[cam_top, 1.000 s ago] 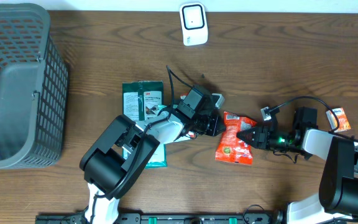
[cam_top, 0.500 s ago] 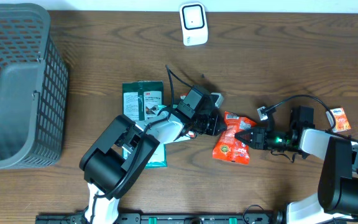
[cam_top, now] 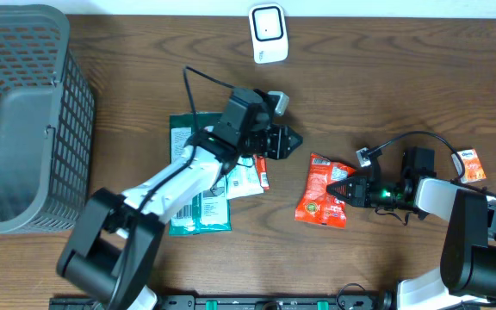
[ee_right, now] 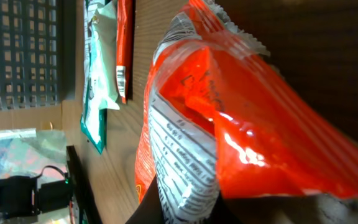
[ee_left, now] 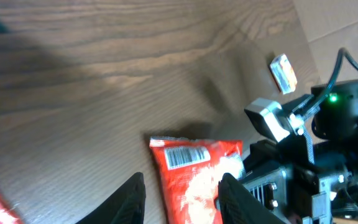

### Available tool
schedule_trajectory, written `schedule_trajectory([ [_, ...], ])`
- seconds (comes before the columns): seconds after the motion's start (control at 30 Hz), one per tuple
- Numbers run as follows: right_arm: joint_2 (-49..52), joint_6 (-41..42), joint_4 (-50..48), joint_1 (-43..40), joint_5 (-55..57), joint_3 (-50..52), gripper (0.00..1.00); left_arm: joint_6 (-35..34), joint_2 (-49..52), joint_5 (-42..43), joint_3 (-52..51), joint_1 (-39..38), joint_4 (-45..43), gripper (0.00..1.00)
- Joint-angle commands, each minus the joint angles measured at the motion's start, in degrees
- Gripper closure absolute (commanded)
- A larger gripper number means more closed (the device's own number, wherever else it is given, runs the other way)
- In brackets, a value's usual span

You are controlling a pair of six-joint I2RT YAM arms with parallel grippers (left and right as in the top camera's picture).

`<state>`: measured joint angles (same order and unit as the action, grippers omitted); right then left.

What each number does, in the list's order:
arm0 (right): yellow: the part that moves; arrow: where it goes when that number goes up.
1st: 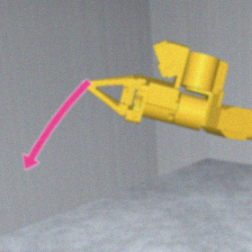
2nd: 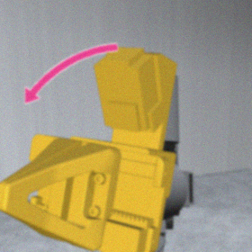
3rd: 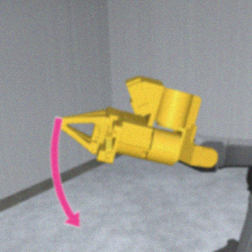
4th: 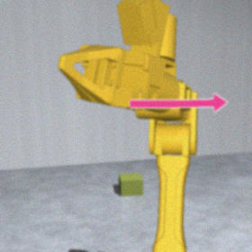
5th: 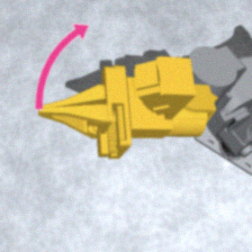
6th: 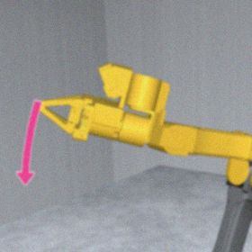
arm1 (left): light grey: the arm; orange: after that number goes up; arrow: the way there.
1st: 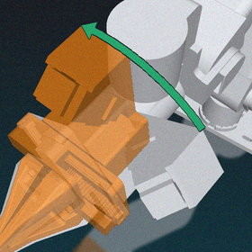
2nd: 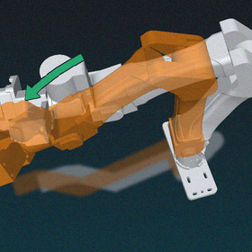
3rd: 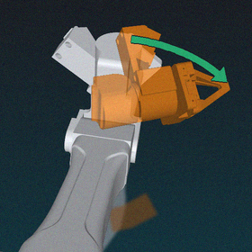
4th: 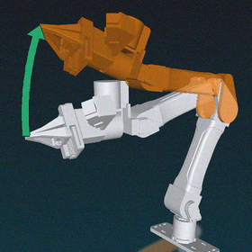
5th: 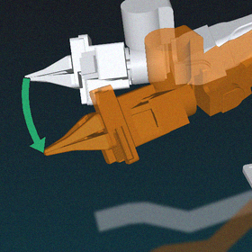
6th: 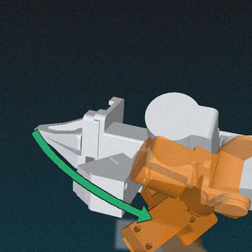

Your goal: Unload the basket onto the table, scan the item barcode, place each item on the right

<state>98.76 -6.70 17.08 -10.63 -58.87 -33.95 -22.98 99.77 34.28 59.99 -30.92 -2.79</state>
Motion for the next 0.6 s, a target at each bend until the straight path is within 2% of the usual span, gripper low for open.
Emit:
schedule_trajectory([
  [0.0, 0.44, -0.42, 0.7, 0.5, 0.94, 0.07, 0.99, 4.42, -4.31, -1.2, 1.01, 3.15, 4.48, 0.6],
  [0.13, -0.68, -2.86, 6.4, 0.5, -0.94, -2.43, 0.99, 9.49, -9.81, -6.05, 1.03, 7.91, 12.09, 0.57],
  [0.27, -5.81, -10.93, 13.35, 0.57, -5.62, -5.46, 0.99, 10.78, -15.63, -17.97, 1.01, 14.29, 19.74, 0.5],
  [0.43, -13.62, -12.9, 13.09, 0.79, -10.54, -5.75, 0.99, 10.78, -17.81, -20.39, 1.01, 21.94, 24.04, 0.44],
  [0.57, -20.65, -12.83, 12.87, 3.43, -6.49, -6.25, 0.99, 10.75, -17.73, -26.67, 1.01, 26.43, 26.38, 0.29],
])
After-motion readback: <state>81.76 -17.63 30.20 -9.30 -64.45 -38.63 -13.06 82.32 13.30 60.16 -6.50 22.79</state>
